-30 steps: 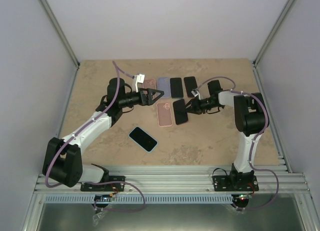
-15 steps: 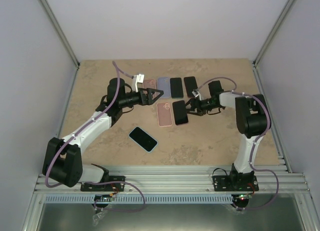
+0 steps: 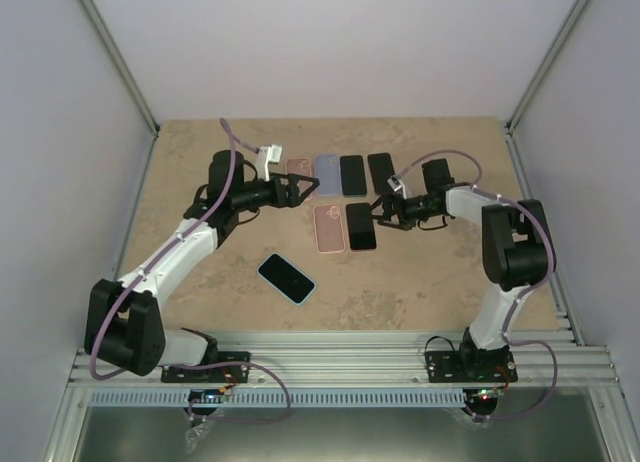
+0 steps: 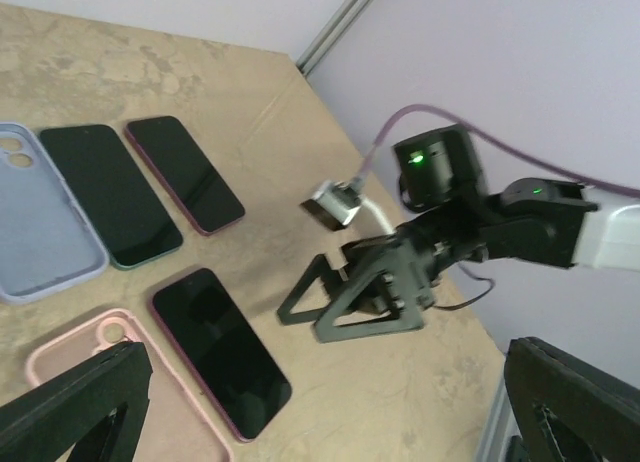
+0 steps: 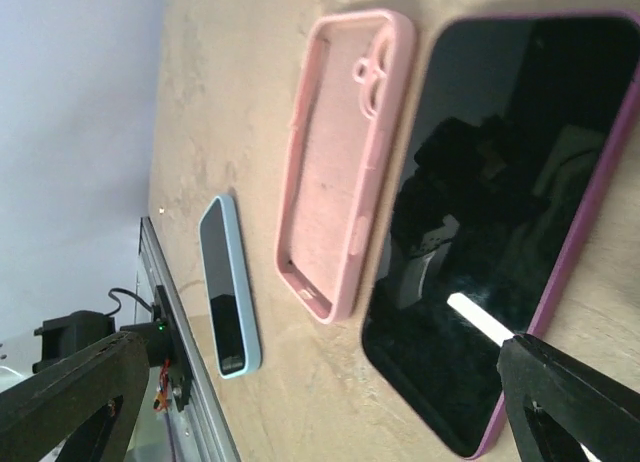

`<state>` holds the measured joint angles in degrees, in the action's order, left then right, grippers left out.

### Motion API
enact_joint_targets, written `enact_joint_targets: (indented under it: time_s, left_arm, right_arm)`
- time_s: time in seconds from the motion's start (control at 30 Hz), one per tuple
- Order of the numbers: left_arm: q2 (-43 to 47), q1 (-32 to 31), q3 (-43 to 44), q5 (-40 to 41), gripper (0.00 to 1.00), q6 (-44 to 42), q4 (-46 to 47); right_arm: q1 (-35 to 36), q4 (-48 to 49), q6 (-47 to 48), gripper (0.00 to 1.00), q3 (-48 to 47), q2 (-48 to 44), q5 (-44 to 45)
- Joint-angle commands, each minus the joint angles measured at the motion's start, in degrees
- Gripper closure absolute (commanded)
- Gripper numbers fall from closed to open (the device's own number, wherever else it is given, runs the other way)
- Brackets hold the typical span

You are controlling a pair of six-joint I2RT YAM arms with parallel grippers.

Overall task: Take the phone out of the phone case
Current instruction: Place the phone at the center of the board.

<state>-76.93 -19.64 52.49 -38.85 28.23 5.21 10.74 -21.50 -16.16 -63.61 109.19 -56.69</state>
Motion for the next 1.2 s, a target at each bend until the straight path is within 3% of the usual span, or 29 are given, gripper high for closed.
enact_joint_targets:
  time_s: [0.0, 0.23, 0.43, 0.57, 0.8, 1.17]
  left_arm:
    - [2.35, 1.75, 2.13, -0.43, 0.01, -7.78, -7.42]
    - [2.92, 2.3, 8.04, 0.11, 0.01, -28.8, -27.22]
    - [1.74, 2.41, 13.65, -0.73, 0.01, -57.19, -47.58]
    - [-0.27, 2.41, 16.03, 0.88, 0.01, -71.45, -57.82]
    - [-2.82, 2.41, 17.14, 5.18, 0.01, -92.67, -69.77]
    - [-7.54, 1.07, 16.12, 17.51, 0.01, -122.89, -76.52]
  right_arm:
    - [-0.11, -0.49, 2.81, 0.02, 0.07, -5.95, 1.6]
    - [-0.11, -1.71, 5.9, 0.02, 0.58, -13.41, 4.11]
    - [-0.11, -0.6, 6.69, 0.02, 2.07, -18.65, 4.66]
    - [-0.2, 0.48, 6.98, 0.02, 2.39, -21.53, 4.64]
    - [-0.39, 0.15, 8.64, 0.02, 2.42, -25.91, 4.97]
    - [-2.24, 1.0, 8.4, 0.02, 3.94, -29.58, 4.99]
